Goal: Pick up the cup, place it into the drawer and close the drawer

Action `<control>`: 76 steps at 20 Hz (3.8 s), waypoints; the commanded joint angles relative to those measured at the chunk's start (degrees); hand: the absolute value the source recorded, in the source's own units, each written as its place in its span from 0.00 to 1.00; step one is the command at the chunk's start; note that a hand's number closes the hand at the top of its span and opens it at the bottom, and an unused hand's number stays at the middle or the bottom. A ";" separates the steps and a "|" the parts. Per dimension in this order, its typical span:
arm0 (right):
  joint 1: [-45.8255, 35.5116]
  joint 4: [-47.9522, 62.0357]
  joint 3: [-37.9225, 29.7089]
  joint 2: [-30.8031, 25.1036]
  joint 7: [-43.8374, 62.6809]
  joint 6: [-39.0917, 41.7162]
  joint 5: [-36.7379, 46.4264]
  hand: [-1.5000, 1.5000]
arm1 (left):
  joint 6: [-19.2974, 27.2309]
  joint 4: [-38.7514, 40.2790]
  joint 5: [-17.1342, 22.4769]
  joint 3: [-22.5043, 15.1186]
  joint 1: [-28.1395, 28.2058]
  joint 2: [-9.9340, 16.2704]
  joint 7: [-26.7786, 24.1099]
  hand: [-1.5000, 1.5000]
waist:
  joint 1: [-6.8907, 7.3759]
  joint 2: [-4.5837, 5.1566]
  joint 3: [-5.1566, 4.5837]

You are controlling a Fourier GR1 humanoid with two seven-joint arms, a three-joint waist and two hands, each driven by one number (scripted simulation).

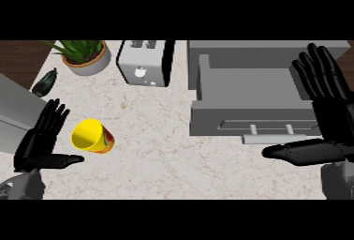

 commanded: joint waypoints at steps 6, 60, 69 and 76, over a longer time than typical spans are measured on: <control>-1.76 -2.35 0.98 0.40 4.34 -1.00 0.52 0.00 | 1.55 27.69 -8.31 -0.09 -9.32 1.74 -18.17 0.00 | -0.59 0.12 -0.07; -0.67 -2.17 -2.40 -1.68 4.55 1.47 -1.91 0.00 | 9.72 35.71 -7.10 5.07 -22.37 -7.78 -43.76 1.00 | -0.64 -0.02 -0.05; 0.68 1.05 -4.05 -1.85 -0.07 2.26 -1.46 0.00 | 13.74 21.94 -8.69 -1.61 -30.78 -12.72 -29.56 1.00 | 0.50 -0.45 0.10; -0.65 -0.68 -2.37 -1.88 3.40 1.01 0.32 0.00 | 18.27 8.91 -7.70 -7.05 -37.69 -16.40 -11.46 1.00 | 0.96 -0.64 0.09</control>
